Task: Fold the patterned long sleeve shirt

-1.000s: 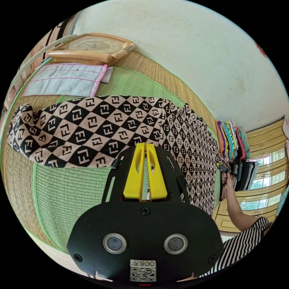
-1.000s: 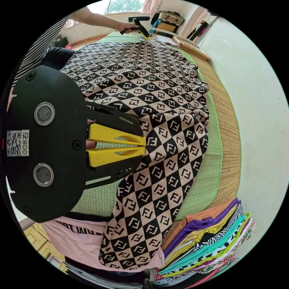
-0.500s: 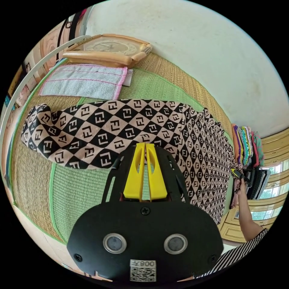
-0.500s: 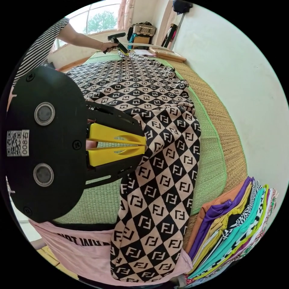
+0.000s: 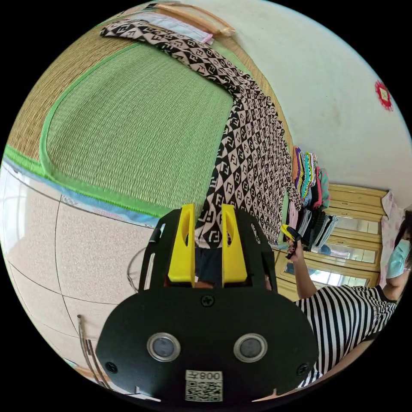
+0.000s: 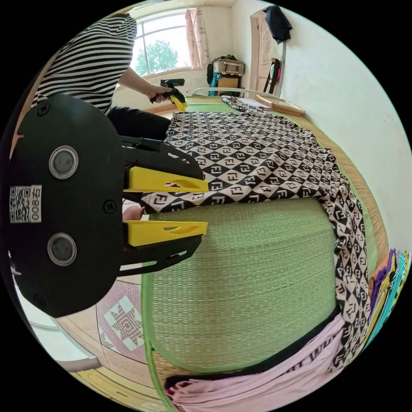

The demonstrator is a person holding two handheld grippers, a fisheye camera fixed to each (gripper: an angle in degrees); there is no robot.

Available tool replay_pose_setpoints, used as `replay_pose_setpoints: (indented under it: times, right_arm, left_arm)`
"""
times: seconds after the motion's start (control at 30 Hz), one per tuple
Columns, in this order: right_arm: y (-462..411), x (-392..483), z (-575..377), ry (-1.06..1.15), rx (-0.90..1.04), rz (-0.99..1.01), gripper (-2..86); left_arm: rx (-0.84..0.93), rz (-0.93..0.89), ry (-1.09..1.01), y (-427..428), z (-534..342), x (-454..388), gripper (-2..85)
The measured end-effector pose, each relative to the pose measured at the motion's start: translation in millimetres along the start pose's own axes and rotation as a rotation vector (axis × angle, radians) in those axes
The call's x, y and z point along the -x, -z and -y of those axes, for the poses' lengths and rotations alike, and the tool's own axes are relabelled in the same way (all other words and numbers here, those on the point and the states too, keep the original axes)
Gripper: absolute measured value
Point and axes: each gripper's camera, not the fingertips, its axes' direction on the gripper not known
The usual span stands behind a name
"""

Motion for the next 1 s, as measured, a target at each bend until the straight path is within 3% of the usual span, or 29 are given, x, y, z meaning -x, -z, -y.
replay_pose_setpoints:
  times: [0.13,0.33,0.63,0.83,1.0]
  right_arm:
    - [-1.1,3.4,-41.9,-0.052,-0.004,0.052,10.2]
    - [-2.4,38.7,-56.0,-0.026,0.042,-0.054,6.5]
    - [30.2,82.1,-80.3,0.013,0.010,-0.066,1.3]
    - [23.1,82.0,-91.6,-0.046,0.074,-0.122,1.0]
    - [45.8,96.3,-107.5,-0.042,0.007,-0.092,0.5]
  left_arm:
    - [0.039,-0.075,0.040,-15.9,-15.9,18.3,9.4]
    - [0.108,0.008,0.002,-33.5,-10.4,17.6,4.7]
    - [-0.029,-0.122,-0.028,-21.0,-32.8,24.0,2.2]
    - [0.004,-0.077,0.019,-48.6,-44.5,44.0,1.2]
    - [-0.061,-0.078,0.023,-50.3,-61.6,45.4,0.3]
